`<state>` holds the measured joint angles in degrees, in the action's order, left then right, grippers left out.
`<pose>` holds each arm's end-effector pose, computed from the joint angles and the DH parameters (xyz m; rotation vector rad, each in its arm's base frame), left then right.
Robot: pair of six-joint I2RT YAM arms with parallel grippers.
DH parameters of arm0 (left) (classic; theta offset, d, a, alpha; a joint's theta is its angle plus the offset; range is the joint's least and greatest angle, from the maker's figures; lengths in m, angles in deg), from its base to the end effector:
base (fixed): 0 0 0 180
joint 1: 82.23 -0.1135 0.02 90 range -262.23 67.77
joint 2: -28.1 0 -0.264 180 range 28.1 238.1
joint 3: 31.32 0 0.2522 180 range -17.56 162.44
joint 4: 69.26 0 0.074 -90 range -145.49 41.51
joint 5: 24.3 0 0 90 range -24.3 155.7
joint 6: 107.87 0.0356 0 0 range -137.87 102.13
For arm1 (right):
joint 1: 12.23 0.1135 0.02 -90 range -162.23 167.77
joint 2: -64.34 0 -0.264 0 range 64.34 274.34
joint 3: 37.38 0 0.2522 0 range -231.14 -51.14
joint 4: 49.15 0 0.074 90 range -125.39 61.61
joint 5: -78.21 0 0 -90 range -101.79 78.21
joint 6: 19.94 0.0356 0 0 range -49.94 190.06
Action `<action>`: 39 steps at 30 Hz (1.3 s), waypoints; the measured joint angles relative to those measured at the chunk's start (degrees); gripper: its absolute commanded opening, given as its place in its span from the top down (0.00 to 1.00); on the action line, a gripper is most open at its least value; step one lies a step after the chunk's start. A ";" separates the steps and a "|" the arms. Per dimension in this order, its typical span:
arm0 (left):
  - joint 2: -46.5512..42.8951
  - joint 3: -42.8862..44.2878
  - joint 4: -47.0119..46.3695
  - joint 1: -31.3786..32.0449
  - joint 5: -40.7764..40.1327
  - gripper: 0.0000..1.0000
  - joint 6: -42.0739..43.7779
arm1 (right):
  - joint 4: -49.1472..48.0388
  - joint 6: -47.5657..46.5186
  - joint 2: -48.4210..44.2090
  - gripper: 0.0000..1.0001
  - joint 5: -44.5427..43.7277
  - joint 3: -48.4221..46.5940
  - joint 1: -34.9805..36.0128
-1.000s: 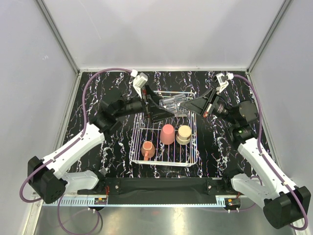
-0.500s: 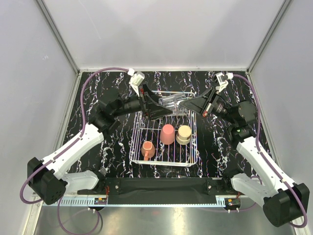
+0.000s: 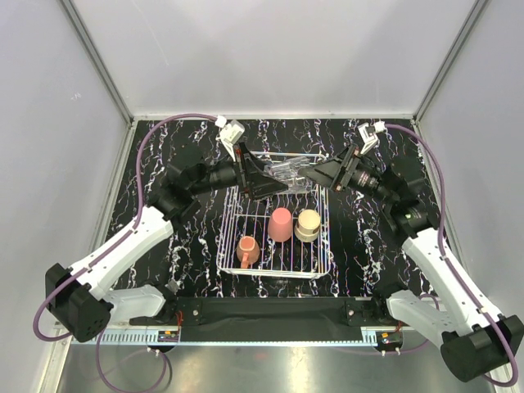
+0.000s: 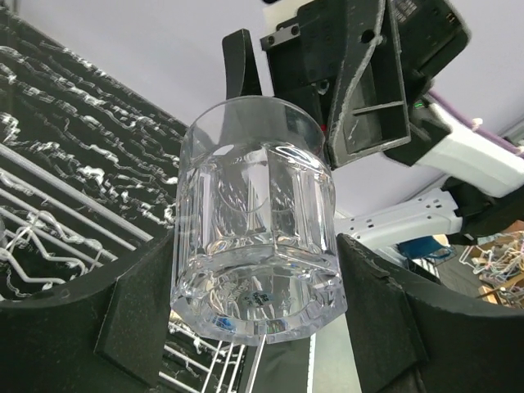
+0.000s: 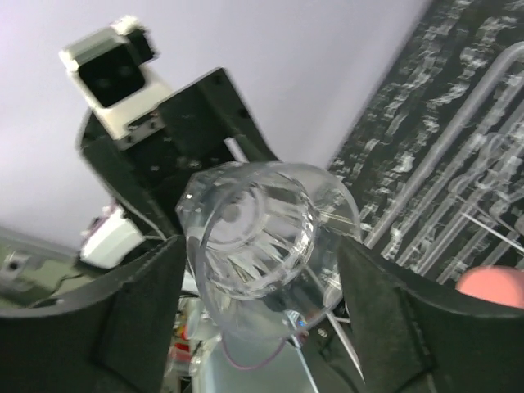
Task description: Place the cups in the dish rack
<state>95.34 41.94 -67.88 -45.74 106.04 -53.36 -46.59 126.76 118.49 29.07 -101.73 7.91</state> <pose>0.2029 -0.1788 0.3916 0.6490 1.5886 -1.4898 0.1925 0.0954 0.3856 -0.1408 1.6829 1.5572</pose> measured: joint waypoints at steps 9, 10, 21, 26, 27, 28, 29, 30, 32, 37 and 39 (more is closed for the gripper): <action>6.91 13.81 20.94 1.38 -9.70 1.00 8.74 | 39.15 -13.07 -0.76 0.15 -29.53 -15.54 0.09; 8.31 15.89 23.61 2.27 -11.23 1.00 9.88 | 42.42 -13.22 -1.27 0.15 -34.27 -16.22 0.09; 16.55 24.76 46.25 14.34 -32.02 1.00 15.82 | 65.59 -13.27 -2.38 0.16 -60.13 -20.44 0.04; 20.87 28.15 52.54 21.86 -42.14 1.00 17.11 | 68.26 -13.40 -1.79 0.15 -62.18 -20.55 0.04; 21.57 28.70 53.66 23.74 -44.19 1.00 17.53 | 68.48 -13.44 -1.79 0.15 -62.47 -20.55 0.04; 22.43 29.46 55.12 26.05 -47.08 1.00 18.10 | 68.61 -13.51 -1.81 0.15 -62.69 -20.55 0.04; 22.93 29.92 56.00 27.47 -48.87 1.00 18.56 | 68.74 -13.64 -1.86 0.15 -62.84 -20.55 0.04; 23.39 30.38 56.89 29.33 -50.82 1.00 19.17 | 68.89 -13.70 -1.86 0.15 -62.90 -20.55 0.04; 24.11 31.26 58.49 32.28 -54.25 1.00 20.31 | 69.22 -14.01 -1.90 0.15 -62.90 -20.55 0.04; 26.21 33.81 61.75 36.11 -59.04 1.00 22.58 | 69.44 -14.56 -1.90 0.15 -62.93 -20.55 0.04; 27.34 34.64 62.73 36.44 -59.67 1.00 23.06 | 69.44 -14.75 -1.90 0.15 -62.93 -20.55 0.04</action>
<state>122.68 76.59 -5.15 -9.30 46.37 -30.30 22.85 112.01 116.59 -33.86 -122.28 7.96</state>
